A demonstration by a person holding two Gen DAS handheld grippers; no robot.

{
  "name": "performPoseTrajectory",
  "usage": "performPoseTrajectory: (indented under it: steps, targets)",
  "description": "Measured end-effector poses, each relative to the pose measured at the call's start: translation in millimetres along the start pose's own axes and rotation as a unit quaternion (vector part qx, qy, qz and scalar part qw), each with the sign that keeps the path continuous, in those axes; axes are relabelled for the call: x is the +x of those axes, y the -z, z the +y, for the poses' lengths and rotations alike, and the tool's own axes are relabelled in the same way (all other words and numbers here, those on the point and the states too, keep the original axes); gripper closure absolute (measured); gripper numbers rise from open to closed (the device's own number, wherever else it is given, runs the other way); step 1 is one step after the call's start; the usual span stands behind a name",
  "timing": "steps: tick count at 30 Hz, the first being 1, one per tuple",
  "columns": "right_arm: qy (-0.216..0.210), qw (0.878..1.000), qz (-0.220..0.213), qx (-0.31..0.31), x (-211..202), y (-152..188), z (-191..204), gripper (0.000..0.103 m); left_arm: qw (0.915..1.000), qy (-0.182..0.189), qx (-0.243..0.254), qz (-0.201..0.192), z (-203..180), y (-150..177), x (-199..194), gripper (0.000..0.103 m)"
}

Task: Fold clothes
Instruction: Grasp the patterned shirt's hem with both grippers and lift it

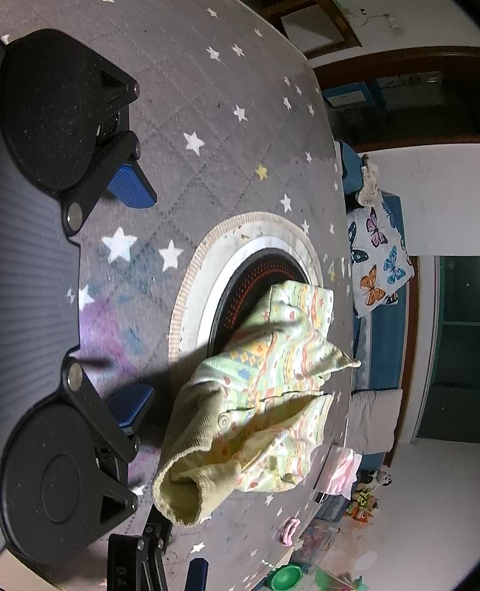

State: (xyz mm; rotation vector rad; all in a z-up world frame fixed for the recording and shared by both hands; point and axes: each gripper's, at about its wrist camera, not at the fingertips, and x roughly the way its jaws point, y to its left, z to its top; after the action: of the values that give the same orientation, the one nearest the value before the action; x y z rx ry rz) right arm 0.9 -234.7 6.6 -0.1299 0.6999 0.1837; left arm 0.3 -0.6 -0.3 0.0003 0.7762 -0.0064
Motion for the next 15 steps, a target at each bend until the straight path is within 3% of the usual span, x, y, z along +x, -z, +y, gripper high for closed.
performPoseTrajectory:
  steps: [15]
  targets:
    - [-0.006,1.0,-0.008,-0.005,-0.5,-1.7,-0.8,0.0,0.9999,0.01,0.006,0.006,-6.2,3.4,-1.2,0.0]
